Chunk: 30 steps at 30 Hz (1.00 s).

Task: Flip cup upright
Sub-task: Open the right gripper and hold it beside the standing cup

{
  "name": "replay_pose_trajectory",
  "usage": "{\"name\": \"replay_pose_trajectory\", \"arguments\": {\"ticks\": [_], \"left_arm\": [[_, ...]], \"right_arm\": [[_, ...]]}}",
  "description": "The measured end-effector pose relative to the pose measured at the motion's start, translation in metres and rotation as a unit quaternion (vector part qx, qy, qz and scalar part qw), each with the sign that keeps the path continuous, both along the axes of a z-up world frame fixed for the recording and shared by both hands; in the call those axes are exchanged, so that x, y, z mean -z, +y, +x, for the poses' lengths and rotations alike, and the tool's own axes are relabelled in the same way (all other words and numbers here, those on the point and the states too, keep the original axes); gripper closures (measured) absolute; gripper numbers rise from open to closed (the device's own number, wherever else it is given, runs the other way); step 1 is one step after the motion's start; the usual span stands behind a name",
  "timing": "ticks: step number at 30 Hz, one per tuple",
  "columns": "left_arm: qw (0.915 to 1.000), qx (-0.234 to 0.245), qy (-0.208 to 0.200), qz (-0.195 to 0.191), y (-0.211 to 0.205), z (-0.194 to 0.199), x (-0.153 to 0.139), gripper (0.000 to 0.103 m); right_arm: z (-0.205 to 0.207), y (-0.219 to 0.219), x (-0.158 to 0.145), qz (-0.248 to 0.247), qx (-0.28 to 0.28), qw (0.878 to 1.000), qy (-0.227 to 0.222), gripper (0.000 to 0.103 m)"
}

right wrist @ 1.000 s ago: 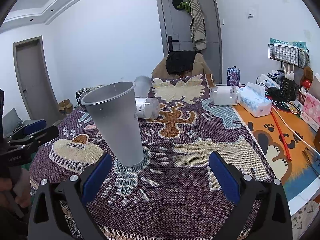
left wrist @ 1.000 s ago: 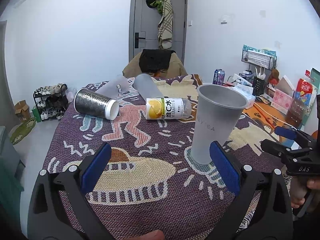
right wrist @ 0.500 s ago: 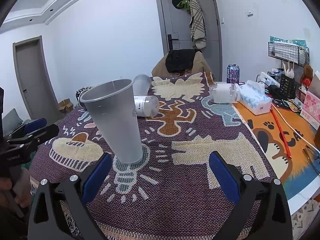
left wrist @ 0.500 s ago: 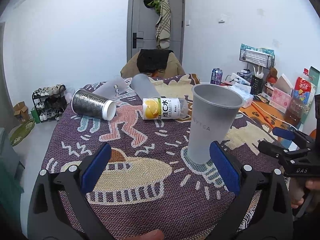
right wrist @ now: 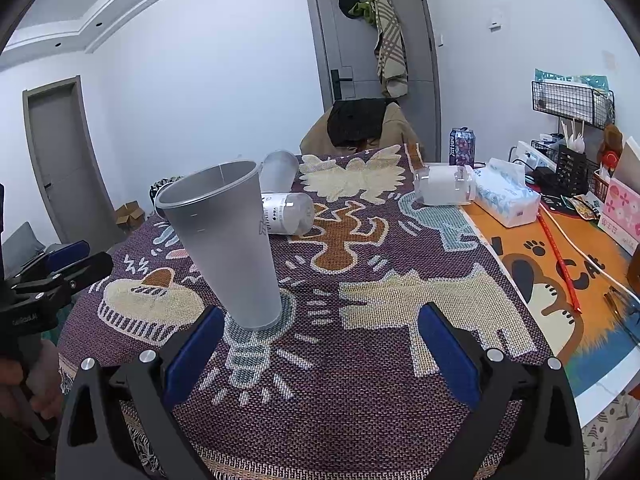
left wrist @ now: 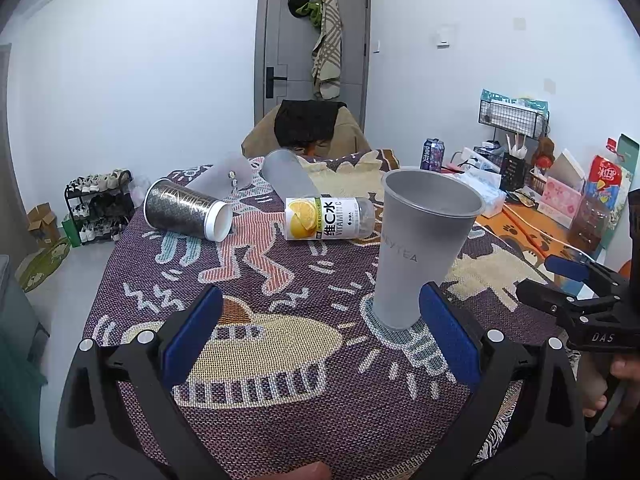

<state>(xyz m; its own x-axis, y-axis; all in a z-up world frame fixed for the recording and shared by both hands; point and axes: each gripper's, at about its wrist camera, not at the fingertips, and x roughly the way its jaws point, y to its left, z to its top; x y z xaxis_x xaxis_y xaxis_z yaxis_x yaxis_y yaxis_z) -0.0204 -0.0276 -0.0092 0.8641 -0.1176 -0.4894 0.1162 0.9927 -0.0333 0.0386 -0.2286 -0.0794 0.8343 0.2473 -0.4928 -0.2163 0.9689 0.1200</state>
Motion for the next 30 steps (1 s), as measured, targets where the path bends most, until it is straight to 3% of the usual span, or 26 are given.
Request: {"name": "replay_pose_trajectory", "arguments": {"ticks": [30], "left_arm": [[0.9999, -0.003, -0.012, 0.009, -0.0045, -0.0021, -0.0025, 0.005]], "right_arm": [[0.0018, -0.0021, 0.0019, 0.002, 0.001, 1.000, 0.003, 0.008]]}}
